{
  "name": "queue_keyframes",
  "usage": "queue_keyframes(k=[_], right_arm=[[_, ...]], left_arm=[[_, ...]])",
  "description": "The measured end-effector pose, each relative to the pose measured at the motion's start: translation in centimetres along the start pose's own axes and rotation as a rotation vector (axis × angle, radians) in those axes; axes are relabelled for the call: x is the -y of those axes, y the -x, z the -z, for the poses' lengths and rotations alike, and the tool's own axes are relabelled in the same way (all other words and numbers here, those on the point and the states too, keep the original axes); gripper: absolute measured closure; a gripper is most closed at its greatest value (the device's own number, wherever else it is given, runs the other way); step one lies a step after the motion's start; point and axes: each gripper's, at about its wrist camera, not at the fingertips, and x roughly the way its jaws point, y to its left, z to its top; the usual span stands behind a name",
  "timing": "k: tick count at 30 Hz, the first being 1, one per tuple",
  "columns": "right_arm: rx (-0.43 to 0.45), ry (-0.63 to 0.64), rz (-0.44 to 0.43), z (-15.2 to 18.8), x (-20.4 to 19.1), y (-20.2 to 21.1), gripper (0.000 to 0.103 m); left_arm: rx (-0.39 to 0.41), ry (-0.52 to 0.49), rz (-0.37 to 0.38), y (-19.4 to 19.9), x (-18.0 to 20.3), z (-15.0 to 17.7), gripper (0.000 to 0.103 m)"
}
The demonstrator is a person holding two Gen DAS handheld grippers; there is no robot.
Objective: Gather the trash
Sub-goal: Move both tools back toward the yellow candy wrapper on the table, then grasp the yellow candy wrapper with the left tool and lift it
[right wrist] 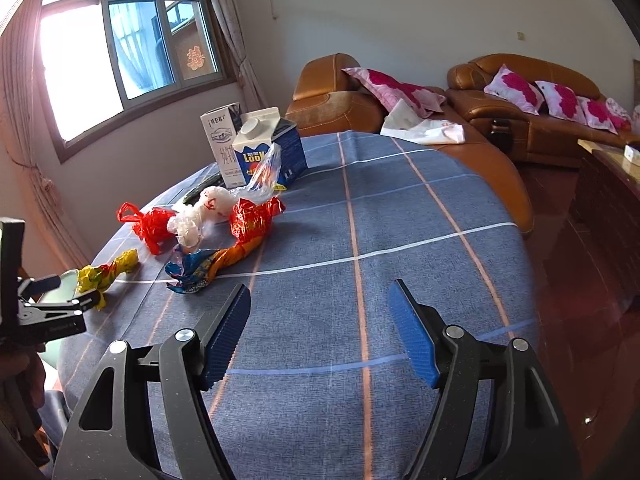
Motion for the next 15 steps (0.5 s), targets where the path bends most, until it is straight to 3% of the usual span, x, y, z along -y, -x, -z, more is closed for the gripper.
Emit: queue_keyframes(k=[1,3,5,6,9,15], right_arm=[[0.002,0.0,0.0,0.0,0.1,0.0,0.03],[0.001,-0.005,-0.004,0.1,0.1,-0.2,0.03],[-0.006,-0.009,-0.009,0.2,0.0,-0.4,0.03],[-0.01,-0.002,-0.01,0.4,-0.2,-0.4,0.03],[-0.016,0.01,-0.012,0.4,-0.8,-0.5,0.03],[-0.021,0.034,-0.009,-0.3,-1.9,-0.8,0.03]], left_arm=[[-0.007,0.006,0.014,-0.2,-0.4,0.1,0.03],[-0.023,0.014,0.06,-0.6,-1.1,0.3,0.058],[-0.021,0.006,0.097,-0.7,-1.7,0.4,0.076],[-0.017,0.001,0.098,-0.6,-1.9,0.4,0.092],[-0.005,-0.007,0.124,-0.5,-2.6,0.6,0.099],[0.057,-0.02,0.135,1.5,-4.0,0.9,0.1]])
